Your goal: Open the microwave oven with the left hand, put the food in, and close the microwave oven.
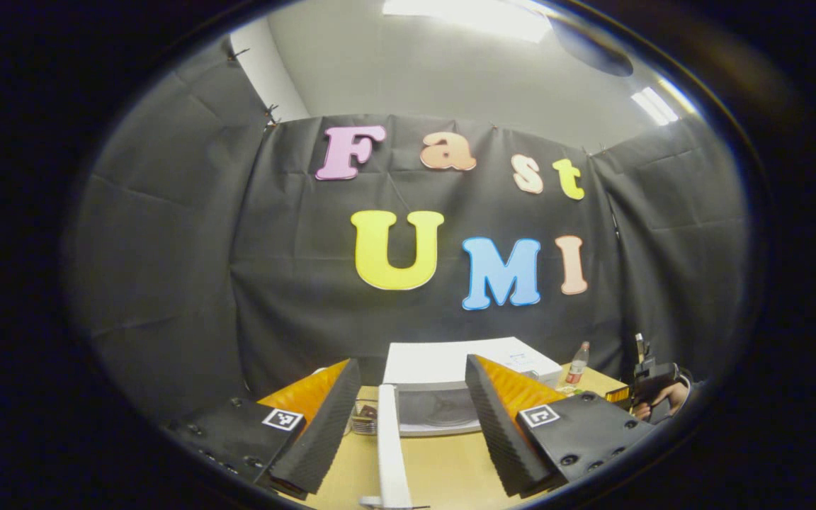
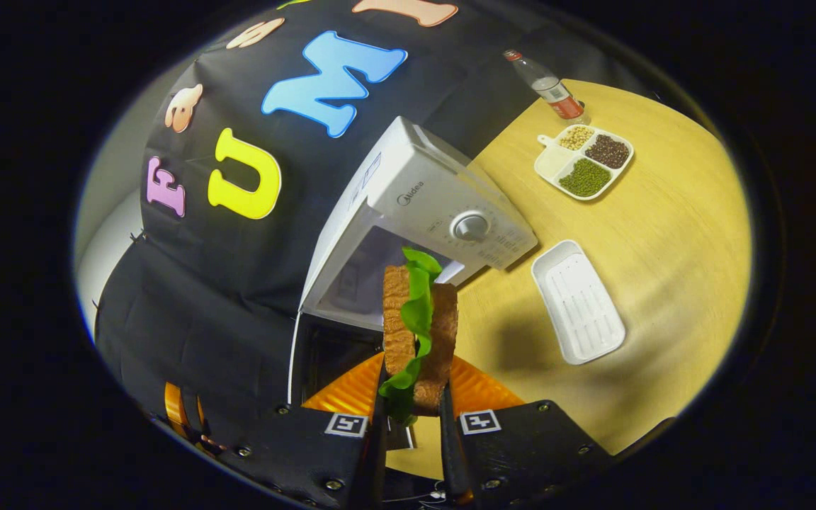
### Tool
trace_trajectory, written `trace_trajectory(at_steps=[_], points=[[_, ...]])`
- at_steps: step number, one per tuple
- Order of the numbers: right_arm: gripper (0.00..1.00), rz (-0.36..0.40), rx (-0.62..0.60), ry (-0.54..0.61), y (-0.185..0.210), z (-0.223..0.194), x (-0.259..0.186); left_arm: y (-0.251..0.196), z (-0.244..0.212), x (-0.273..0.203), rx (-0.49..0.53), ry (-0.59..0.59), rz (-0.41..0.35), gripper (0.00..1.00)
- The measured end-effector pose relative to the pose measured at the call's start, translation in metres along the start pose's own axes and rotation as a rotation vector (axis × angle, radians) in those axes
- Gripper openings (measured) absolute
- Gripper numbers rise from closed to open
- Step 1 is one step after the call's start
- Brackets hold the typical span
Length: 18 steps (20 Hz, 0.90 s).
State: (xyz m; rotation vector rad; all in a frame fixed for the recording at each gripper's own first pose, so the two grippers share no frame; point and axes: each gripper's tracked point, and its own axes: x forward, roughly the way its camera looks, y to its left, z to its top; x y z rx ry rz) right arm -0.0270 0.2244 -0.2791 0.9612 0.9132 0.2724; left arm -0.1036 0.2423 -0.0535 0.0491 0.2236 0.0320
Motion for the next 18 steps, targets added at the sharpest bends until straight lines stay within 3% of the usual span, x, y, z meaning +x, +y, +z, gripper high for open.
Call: trace_trajectory(at_steps=[2, 13, 18], points=[[0.33, 0.026, 0.022, -0.035, 0.015, -0.003, 0.015, 0.014, 0.002, -0.006, 0.000, -0.005, 0.001, 0.92], [0.33, 0.077, 0.191, -0.230, 0.052, 0.001, 0.106, 0.062, -0.001, -0.021, -0.023, -0.007, 0.021, 0.96], [0.33, 0.110, 0.387, -0.369, 0.056, 0.008, 0.159, 0.079, -0.011, -0.020, -0.024, 0.022, 0.025, 0.94]])
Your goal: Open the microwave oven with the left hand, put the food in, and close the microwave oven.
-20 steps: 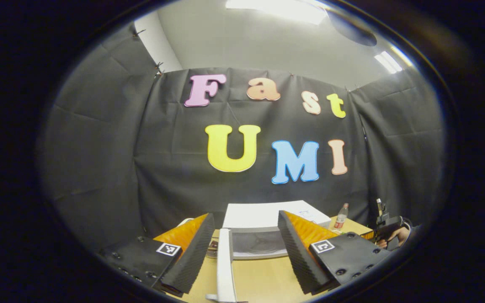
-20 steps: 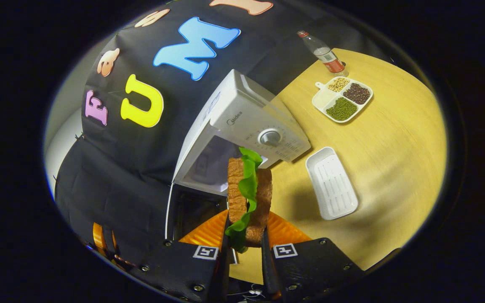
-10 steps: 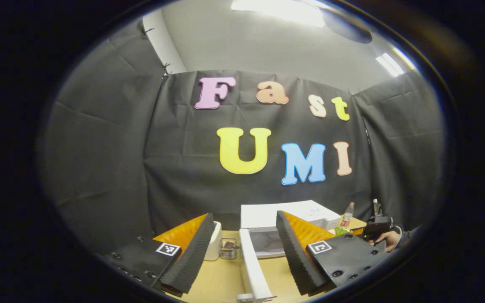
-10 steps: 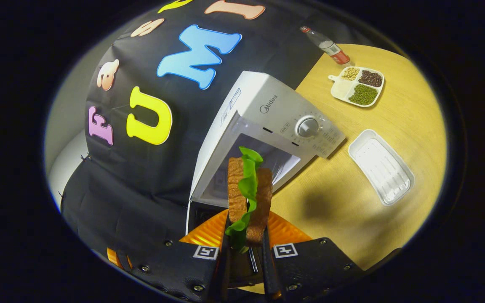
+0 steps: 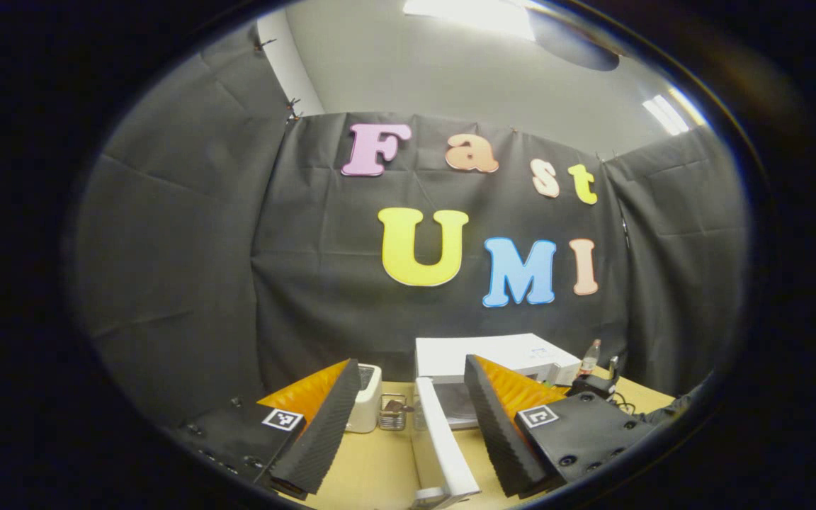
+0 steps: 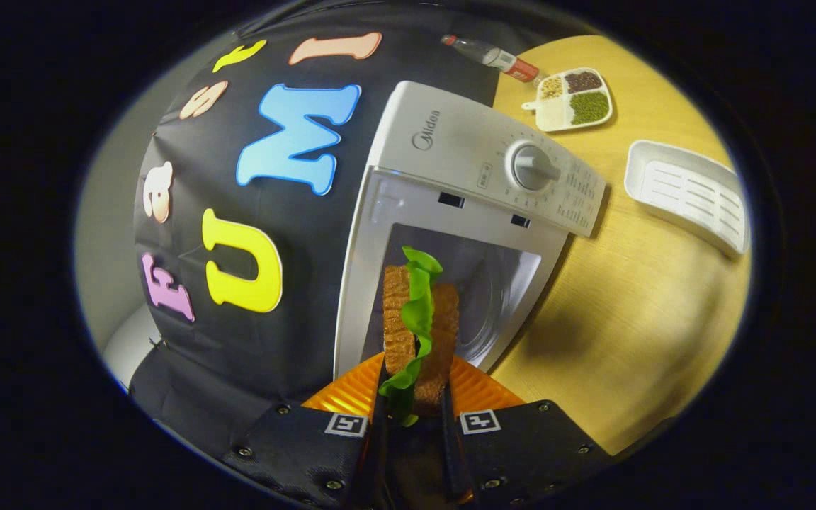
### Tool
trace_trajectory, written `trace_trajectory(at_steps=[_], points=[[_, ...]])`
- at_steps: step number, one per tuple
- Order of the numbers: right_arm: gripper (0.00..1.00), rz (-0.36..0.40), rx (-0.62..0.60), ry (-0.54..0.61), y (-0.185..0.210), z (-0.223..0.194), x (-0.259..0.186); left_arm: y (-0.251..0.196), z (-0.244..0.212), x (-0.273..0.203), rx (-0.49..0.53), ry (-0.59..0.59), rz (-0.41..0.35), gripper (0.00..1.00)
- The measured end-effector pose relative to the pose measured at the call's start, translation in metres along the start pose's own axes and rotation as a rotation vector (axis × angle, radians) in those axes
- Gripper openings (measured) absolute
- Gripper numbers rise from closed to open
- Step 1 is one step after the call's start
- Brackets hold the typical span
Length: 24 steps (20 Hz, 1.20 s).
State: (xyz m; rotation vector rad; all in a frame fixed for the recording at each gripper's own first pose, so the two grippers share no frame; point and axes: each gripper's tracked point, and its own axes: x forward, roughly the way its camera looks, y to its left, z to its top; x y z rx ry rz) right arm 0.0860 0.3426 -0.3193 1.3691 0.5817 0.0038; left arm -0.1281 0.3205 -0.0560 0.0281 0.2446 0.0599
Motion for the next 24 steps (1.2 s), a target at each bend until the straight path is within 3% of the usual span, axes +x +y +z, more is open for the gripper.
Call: trace_trajectory(at_steps=[6, 13, 19, 24], points=[[0.33, -0.020, 0.054, -0.071, -0.008, -0.015, 0.075, 0.036, -0.010, 0.004, 0.014, 0.040, 0.048, 0.94], [0.33, -0.064, 0.121, -0.174, -0.030, -0.005, 0.142, 0.075, -0.033, 0.014, 0.000, 0.099, 0.100, 0.94], [0.33, -0.122, 0.091, -0.196, -0.038, -0.008, 0.161, 0.085, -0.040, 0.027, -0.003, 0.108, 0.094, 0.92], [0.44, -0.237, 0.050, -0.169, -0.047, -0.009, 0.145, 0.081, -0.039, 0.038, -0.013, 0.091, 0.075, 0.97]])
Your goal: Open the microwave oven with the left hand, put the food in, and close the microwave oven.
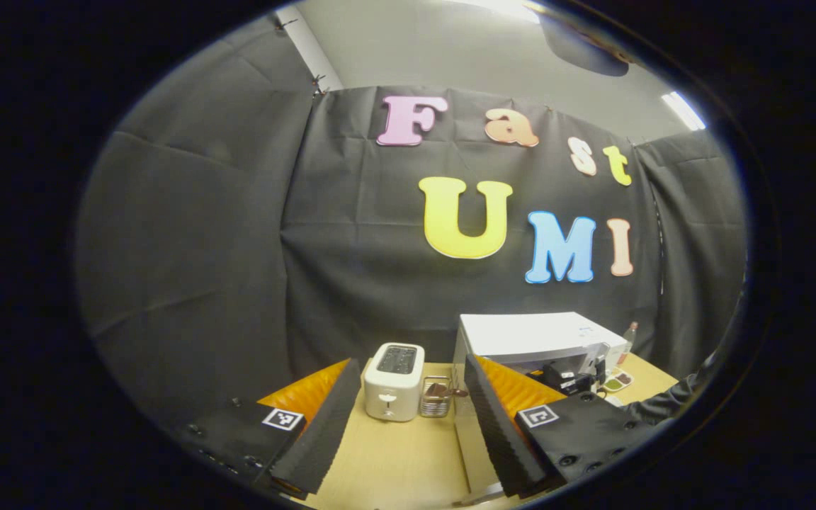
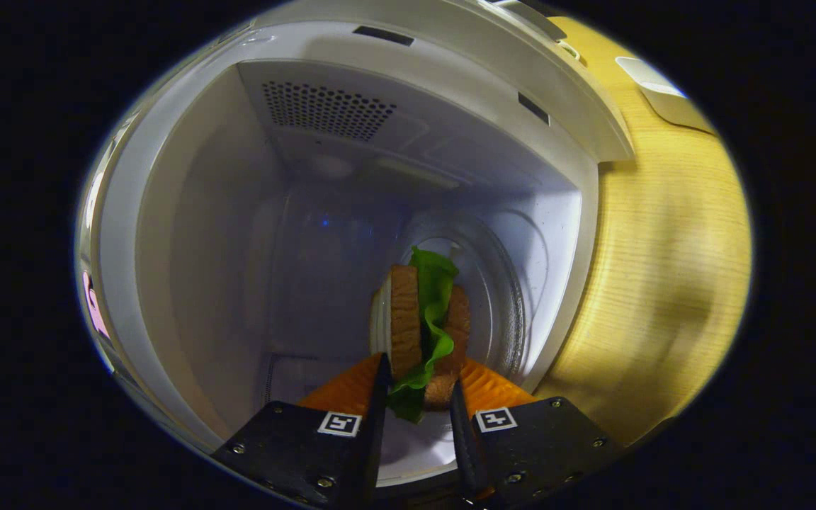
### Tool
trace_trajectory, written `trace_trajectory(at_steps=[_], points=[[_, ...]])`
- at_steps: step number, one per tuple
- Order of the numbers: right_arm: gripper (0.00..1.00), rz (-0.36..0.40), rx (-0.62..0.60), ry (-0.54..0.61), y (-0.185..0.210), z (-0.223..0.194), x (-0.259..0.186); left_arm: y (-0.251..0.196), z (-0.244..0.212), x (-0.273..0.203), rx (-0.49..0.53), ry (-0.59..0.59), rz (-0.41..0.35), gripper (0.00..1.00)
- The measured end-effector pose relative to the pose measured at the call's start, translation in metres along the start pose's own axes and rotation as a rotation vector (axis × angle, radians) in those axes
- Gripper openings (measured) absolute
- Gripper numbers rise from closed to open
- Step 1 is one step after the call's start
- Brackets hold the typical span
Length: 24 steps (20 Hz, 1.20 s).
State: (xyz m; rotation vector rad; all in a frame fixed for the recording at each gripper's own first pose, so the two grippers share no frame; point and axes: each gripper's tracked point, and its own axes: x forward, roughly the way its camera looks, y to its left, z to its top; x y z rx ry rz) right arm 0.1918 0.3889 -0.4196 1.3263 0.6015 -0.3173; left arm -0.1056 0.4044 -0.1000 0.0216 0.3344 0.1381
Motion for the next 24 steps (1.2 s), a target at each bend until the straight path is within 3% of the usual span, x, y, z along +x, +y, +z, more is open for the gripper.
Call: trace_trajectory(at_steps=[2, 3, 4, 12, 16, 24], points=[[0.56, -0.023, -0.020, -0.019, -0.002, 0.010, -0.011, -0.007, 0.000, 0.006, 0.005, -0.004, -0.020, 0.97], [0.76, -0.034, -0.042, -0.020, -0.005, 0.012, -0.016, -0.010, 0.000, 0.008, 0.010, -0.007, -0.027, 0.97], [0.82, -0.038, -0.065, -0.015, -0.007, 0.014, -0.024, -0.014, 0.001, 0.008, 0.013, -0.012, -0.035, 0.96], [0.82, -0.036, -0.366, 0.002, -0.019, 0.035, -0.082, -0.056, 0.006, 0.020, 0.004, -0.025, -0.111, 0.92], [0.82, 0.008, -0.555, -0.009, -0.011, 0.051, -0.120, -0.085, 0.014, 0.027, -0.001, -0.043, -0.159, 0.97], [0.82, 0.094, -0.915, -0.140, 0.018, 0.117, -0.202, -0.152, 0.021, 0.033, -0.001, -0.067, -0.258, 0.97]])
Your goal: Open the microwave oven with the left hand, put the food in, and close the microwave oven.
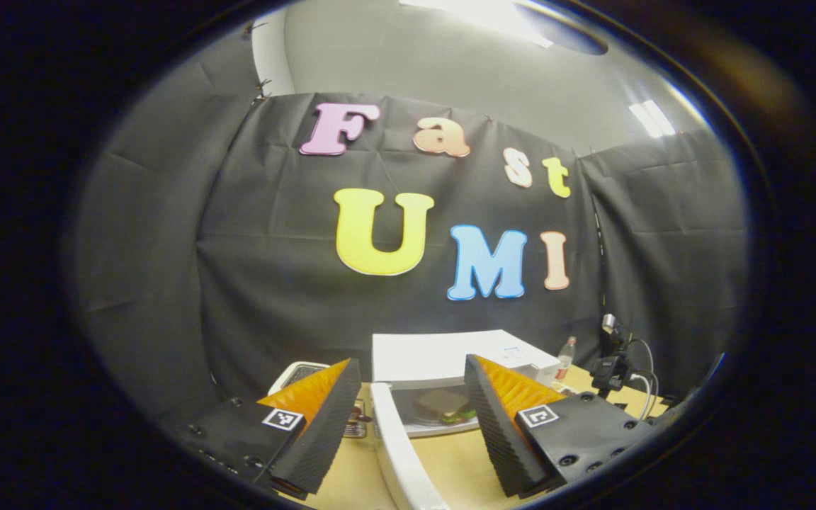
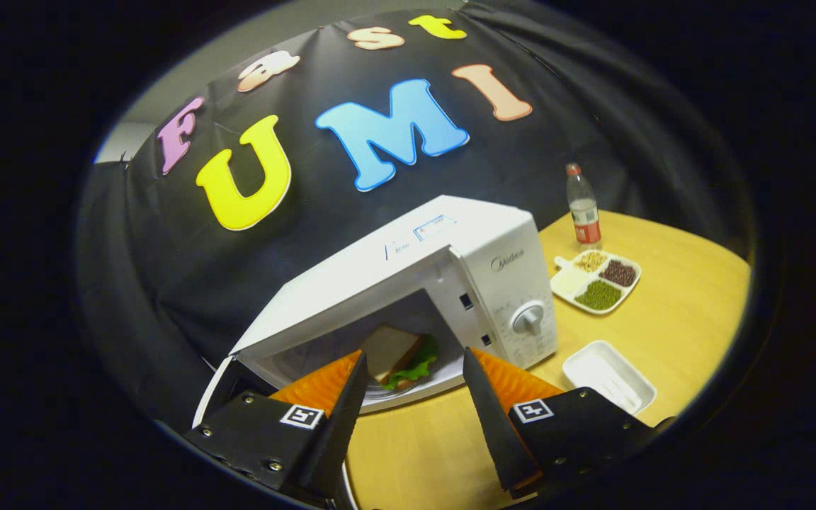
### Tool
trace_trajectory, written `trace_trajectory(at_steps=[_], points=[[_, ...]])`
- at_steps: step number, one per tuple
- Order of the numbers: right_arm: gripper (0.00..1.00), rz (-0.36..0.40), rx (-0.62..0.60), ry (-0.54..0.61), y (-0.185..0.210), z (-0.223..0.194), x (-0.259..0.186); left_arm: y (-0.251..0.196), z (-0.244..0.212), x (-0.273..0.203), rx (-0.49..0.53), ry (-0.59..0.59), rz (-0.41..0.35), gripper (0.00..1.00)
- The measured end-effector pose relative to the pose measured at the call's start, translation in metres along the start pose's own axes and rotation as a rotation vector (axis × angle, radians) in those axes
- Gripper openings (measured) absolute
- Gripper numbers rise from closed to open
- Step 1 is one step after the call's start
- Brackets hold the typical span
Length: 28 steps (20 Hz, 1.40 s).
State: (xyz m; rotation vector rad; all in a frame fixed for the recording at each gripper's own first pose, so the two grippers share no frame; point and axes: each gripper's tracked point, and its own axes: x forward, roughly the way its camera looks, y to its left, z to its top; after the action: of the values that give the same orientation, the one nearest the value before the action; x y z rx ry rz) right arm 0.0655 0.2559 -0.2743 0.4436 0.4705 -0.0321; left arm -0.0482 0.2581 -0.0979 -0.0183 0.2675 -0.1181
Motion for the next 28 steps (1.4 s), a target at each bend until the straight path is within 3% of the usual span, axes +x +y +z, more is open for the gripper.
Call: trace_trajectory(at_steps=[1, 10, 13, 14, 16, 20, 22, 24, 28], points=[[0.82, 0.003, -0.031, -0.022, -0.004, 0.011, -0.008, -0.008, -0.002, 0.002, -0.002, 0.001, -0.011, 0.92], [0.82, -0.001, -0.252, -0.247, -0.033, 0.119, -0.098, -0.074, -0.007, 0.011, 0.007, 0.010, -0.072, 0.92], [0.87, -0.012, -0.293, -0.306, -0.040, 0.152, -0.123, -0.092, -0.005, 0.016, 0.001, 0.001, -0.078, 0.92], [0.95, -0.019, -0.306, -0.320, -0.043, 0.160, -0.130, -0.099, -0.002, 0.017, -0.005, -0.004, -0.087, 0.92], [0.97, -0.020, -0.331, -0.358, -0.045, 0.176, -0.142, -0.108, 0.002, 0.018, -0.004, -0.015, -0.091, 0.92], [0.97, -0.034, -0.380, -0.405, -0.054, 0.192, -0.157, -0.119, 0.005, 0.020, 0.006, -0.015, -0.089, 0.98], [0.98, -0.020, -0.394, -0.412, -0.053, 0.196, -0.162, -0.121, 0.009, 0.021, 0.008, -0.022, -0.081, 0.92], [0.98, -0.004, -0.391, -0.412, -0.051, 0.199, -0.167, -0.122, 0.010, 0.020, 0.010, -0.025, -0.069, 0.97], [0.97, 0.014, -0.386, -0.405, -0.053, 0.205, -0.168, -0.125, 0.007, 0.013, -0.010, -0.004, -0.070, 0.96]])
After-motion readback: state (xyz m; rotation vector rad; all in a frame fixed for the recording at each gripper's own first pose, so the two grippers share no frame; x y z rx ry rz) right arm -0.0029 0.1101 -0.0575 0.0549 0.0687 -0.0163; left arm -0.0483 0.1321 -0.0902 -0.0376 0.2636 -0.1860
